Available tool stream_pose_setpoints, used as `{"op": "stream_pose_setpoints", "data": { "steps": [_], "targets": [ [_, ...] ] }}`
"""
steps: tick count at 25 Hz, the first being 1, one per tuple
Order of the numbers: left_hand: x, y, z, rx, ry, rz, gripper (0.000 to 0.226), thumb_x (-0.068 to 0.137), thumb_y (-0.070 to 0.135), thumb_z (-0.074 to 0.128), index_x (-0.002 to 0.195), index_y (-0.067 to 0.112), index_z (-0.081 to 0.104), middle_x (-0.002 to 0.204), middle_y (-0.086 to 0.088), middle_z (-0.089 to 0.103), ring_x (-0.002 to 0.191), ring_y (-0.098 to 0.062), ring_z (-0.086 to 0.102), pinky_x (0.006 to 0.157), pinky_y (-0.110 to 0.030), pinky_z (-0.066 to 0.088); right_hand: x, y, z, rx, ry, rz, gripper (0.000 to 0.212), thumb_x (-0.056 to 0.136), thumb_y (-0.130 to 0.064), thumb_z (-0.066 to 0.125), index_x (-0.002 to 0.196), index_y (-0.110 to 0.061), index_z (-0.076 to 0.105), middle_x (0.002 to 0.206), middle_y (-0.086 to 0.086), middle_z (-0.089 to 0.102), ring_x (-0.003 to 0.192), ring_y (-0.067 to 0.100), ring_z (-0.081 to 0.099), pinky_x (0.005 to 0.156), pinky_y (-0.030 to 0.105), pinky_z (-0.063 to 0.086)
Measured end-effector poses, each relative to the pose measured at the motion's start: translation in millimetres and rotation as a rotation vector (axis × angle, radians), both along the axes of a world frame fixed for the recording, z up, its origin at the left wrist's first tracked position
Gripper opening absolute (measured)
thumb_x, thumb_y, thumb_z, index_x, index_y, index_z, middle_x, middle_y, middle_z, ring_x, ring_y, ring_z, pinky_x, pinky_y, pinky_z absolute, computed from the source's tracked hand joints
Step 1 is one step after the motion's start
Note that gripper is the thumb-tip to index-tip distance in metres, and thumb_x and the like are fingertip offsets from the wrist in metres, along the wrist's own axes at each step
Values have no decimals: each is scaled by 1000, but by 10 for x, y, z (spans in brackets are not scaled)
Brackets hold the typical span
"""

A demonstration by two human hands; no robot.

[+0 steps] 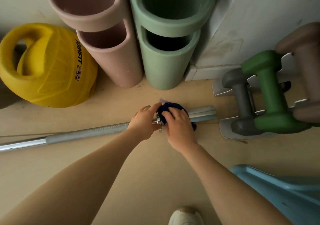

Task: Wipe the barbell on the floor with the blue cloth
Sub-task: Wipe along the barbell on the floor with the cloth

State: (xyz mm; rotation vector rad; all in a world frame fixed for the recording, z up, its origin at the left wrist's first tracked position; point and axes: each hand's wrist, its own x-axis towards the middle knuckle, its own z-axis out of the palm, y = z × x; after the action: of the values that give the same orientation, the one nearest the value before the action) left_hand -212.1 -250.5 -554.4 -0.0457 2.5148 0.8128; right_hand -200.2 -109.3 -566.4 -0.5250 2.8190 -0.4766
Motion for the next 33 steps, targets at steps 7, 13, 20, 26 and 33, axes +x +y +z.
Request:
{"op": "stream_pose_setpoints", "data": {
  "steps": [7, 13, 20, 26, 33],
  "targets": [
    [47, 34, -18, -17, 21, 30, 69, 81, 20, 69, 140, 22, 33, 135, -4, 50, 130, -26, 38, 108, -40, 34, -322, 209, 32, 102, -27, -417, 23, 81, -22, 49, 101, -15, 59, 105, 11, 64, 106, 32, 54, 102, 44, 30],
    [24, 38, -14, 20, 9, 73, 72, 80, 18, 70, 141, 22, 31, 136, -6, 50, 127, -28, 43, 107, -42, 36, -236, 413, 36, 59, -10, -395, 17, 81, -12, 54, 99, -10, 55, 107, 12, 63, 106, 32, 55, 104, 44, 32],
    [18, -17, 17, -66, 31, -6, 76, 84, 32, 64, 145, 23, 19, 148, -6, 37, 141, -24, 21, 114, -37, 21, -137, -108, 125, -329, -189, -386, 21, 89, -3, 47, 109, -3, 54, 117, 14, 58, 111, 30, 51, 90, 30, 36],
    [230, -692, 71, -211, 87, -110, 56, 82, 37, 65, 132, 22, 44, 140, -1, 46, 132, -22, 35, 108, -38, 30, 122, -505, 196, -73, -134, 215, 37, 88, 1, 41, 124, -1, 49, 134, 21, 47, 121, 36, 45, 104, 37, 30],
    [420, -1251, 1, -332, 101, -132, 54, 86, 38, 60, 135, 25, 40, 135, 0, 52, 129, -23, 40, 107, -37, 30, 299, -944, 38, 176, -54, -17, 45, 89, 0, 41, 134, -4, 39, 140, 21, 37, 126, 37, 35, 110, 39, 22]
  ]
}}
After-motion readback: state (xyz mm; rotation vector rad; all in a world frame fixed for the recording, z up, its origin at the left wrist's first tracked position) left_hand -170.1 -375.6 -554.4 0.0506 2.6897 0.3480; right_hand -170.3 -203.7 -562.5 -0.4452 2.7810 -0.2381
